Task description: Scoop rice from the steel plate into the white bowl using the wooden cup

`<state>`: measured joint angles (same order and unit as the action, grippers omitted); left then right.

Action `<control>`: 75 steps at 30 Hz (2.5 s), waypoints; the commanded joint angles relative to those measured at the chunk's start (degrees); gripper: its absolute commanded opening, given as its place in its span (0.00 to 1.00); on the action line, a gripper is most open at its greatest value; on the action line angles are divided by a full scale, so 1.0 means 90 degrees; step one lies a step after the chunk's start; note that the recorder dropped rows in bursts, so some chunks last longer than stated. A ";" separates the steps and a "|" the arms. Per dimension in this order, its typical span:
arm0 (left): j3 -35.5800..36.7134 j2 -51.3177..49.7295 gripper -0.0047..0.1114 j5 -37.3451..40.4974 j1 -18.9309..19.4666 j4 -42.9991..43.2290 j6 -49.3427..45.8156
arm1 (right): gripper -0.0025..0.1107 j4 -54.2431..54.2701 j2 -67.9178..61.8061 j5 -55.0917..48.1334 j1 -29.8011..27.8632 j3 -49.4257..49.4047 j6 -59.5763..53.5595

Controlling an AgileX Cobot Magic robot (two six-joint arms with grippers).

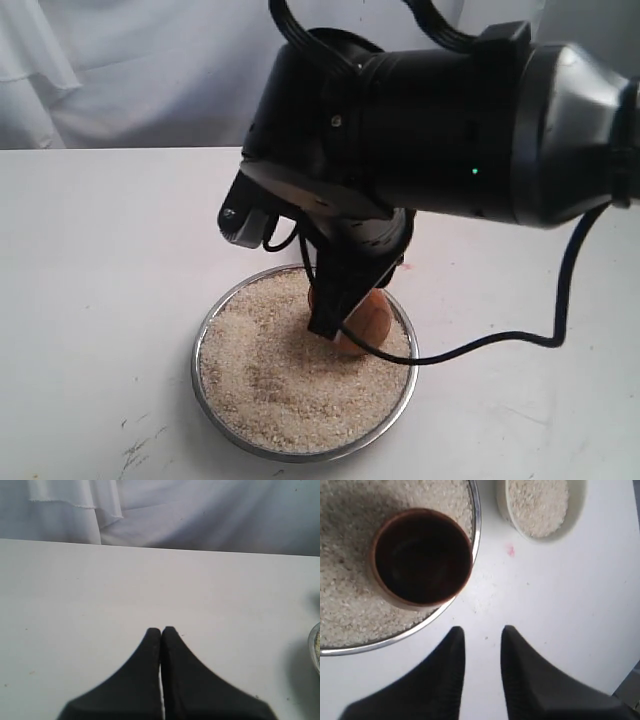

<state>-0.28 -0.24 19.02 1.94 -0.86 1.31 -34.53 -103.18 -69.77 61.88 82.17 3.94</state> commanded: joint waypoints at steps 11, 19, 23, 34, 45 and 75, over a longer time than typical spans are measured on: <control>0.0031 0.0026 0.04 -0.0084 -0.0017 0.0007 0.0005 | 0.02 0.0574 0.0044 0.1190 -0.0855 -0.1148 -0.0080; 0.0031 0.0026 0.04 -0.0084 -0.0017 0.0007 0.0005 | 0.02 0.0498 -0.0199 0.1776 -0.0855 -0.1148 -0.0082; 0.0031 0.0026 0.04 -0.0084 -0.0017 0.0007 0.0005 | 0.02 0.0484 -0.0215 0.1991 -0.0786 -0.1148 0.0008; 0.0031 0.0026 0.04 -0.0084 -0.0017 0.0007 0.0005 | 0.02 0.0415 -0.0215 0.2320 -0.0642 -0.1148 0.0066; 0.0031 0.0026 0.04 -0.0084 -0.0017 0.0007 0.0005 | 0.02 0.0444 -0.0227 0.2779 -0.0395 -0.1148 -0.0060; 0.0031 0.0026 0.04 -0.0084 -0.0017 0.0007 0.0005 | 0.02 0.0389 0.0161 0.2934 -0.0355 -0.1148 -0.0060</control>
<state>-0.28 -0.24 19.02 1.94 -0.86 1.31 -31.14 -103.69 -43.16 59.17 72.09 3.74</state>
